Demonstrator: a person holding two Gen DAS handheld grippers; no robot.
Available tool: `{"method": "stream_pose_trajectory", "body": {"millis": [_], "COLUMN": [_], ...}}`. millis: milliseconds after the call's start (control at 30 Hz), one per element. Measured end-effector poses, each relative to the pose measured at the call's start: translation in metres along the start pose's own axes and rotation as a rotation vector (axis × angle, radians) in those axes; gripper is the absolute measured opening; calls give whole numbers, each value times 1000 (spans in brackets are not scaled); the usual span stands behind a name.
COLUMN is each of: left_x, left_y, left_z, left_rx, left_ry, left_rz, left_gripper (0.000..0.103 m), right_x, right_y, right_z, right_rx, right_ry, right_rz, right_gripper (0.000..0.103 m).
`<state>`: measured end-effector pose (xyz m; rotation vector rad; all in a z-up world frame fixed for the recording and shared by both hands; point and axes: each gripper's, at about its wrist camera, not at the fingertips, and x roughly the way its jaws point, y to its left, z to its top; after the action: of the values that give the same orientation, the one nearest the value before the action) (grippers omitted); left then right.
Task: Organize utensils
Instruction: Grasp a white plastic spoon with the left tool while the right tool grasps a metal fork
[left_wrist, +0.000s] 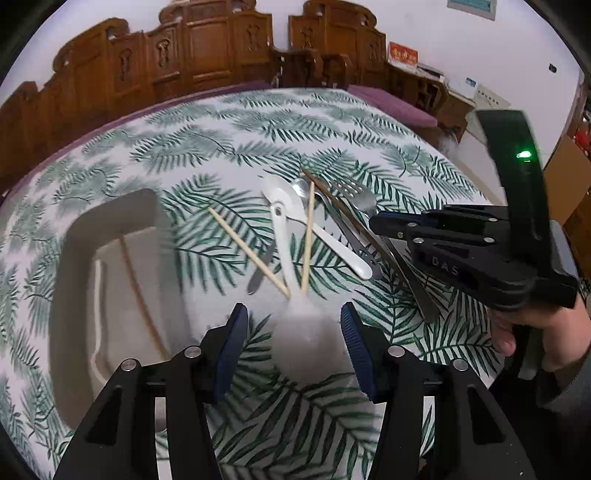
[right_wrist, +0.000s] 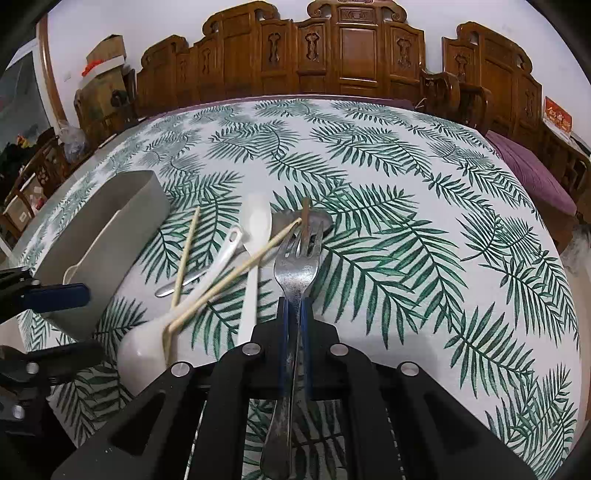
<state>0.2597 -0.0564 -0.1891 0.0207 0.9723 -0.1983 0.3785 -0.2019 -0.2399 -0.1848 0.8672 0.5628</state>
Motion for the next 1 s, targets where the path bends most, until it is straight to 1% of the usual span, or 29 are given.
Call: {"method": "stream_pose_trajectory", "body": {"millis": [200, 300, 367, 467, 500, 533, 600, 700, 733, 867, 1000], "left_x": [34, 47, 52, 53, 52, 51, 48, 46, 45, 43, 41], "left_y": [0, 6, 11, 15, 16, 16, 16, 17, 17, 18, 19], "left_z": [11, 12, 11, 11, 11, 11, 12, 12, 13, 13, 14], "left_rx": [-27, -65, -89, -116, -120, -120, -116, -110, -108, -100, -96], "left_ry": [90, 136, 156, 157, 157, 156, 153, 150, 148, 145, 132], "left_rz": [4, -15, -31, -53, -56, -56, -48, -43, -40, -29, -19], "left_gripper": [41, 39, 35, 32, 27, 20, 13, 10, 7, 6, 5], "right_x": [6, 6, 6, 6, 6, 6, 6, 7, 7, 7, 10], "right_y": [0, -1, 0, -1, -1, -1, -1, -3, -3, -4, -5], "right_z": [-5, -5, -5, -5, -5, -5, -5, -5, -5, -6, -7], "right_rx": [-4, 0, -3, -1, 1, 2, 4, 10, 12, 20, 26], "right_ry": [29, 31, 32, 33, 34, 34, 34, 36, 36, 37, 57], "right_rz": [19, 35, 40, 49, 50, 50, 52, 56, 56, 57, 53], "right_gripper": [8, 8, 8, 8, 8, 8, 8, 8, 9, 9, 12]}}
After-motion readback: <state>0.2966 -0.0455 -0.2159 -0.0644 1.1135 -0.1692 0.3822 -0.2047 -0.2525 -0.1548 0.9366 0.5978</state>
